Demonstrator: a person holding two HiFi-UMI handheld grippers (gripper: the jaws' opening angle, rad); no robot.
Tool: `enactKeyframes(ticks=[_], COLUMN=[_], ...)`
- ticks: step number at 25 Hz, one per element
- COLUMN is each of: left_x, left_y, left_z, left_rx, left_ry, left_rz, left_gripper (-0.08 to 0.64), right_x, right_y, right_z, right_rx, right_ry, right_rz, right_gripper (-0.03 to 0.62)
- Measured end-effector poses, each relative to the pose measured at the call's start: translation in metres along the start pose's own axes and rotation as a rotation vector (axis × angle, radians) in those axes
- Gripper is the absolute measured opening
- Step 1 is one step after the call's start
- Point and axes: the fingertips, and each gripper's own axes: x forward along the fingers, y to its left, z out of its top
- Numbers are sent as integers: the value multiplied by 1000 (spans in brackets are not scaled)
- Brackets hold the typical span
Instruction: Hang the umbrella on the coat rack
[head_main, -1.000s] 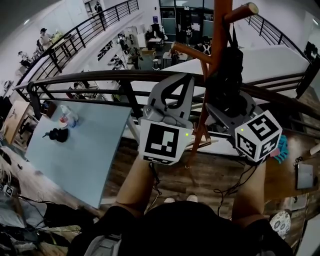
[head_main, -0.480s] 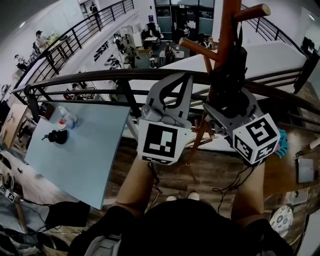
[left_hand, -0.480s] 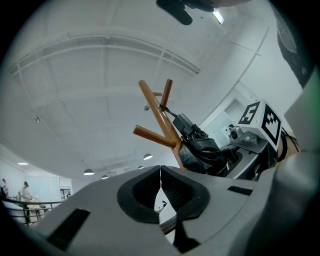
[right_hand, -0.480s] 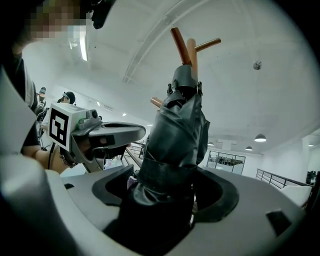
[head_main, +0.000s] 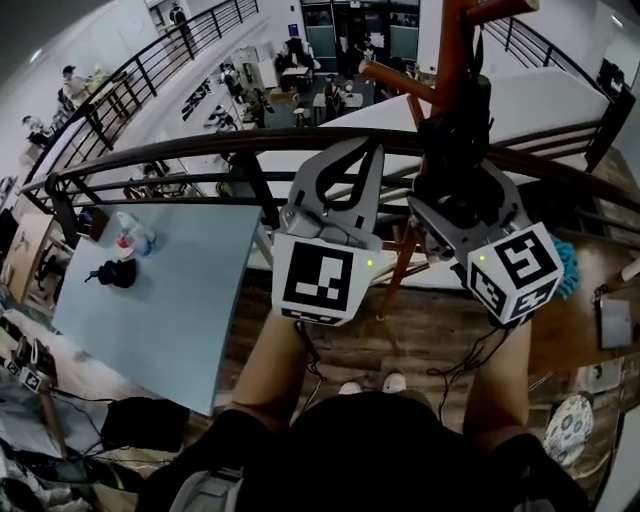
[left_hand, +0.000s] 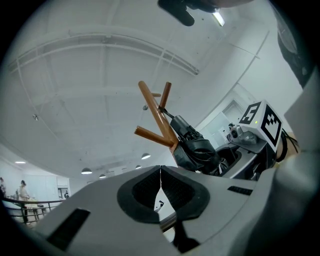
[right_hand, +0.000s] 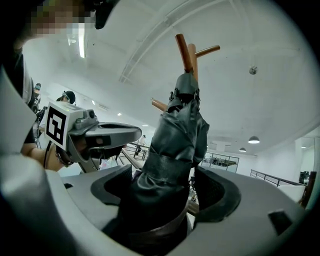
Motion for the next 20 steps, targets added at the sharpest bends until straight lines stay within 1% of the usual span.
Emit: enactKeyframes(ticks=[4, 9, 14, 18, 20], left_x=[-8, -16, -32, -35, -39], left_y=[-1, -8, -16, -20, -20], left_z=[-4, -1, -9, -5, -10], left_rx=[-3, -13, -19, -28, -33], left_ry=[1, -2, -2, 2, 2], left_rz=[-14, -31, -50, -62, -73], left_gripper=[13, 14, 14, 14, 14], right_x=[-4, -16, -22, -32, -33], right_y=[5, 12, 29, 33, 38], right_z=[-3, -3, -14, -2, 0], right_rx=[4, 11, -2, -30, -53], right_ry=[5, 14, 20, -20, -46], right_rz=[-23, -39, -57, -77, -93], right_gripper=[365, 364, 364, 364, 364])
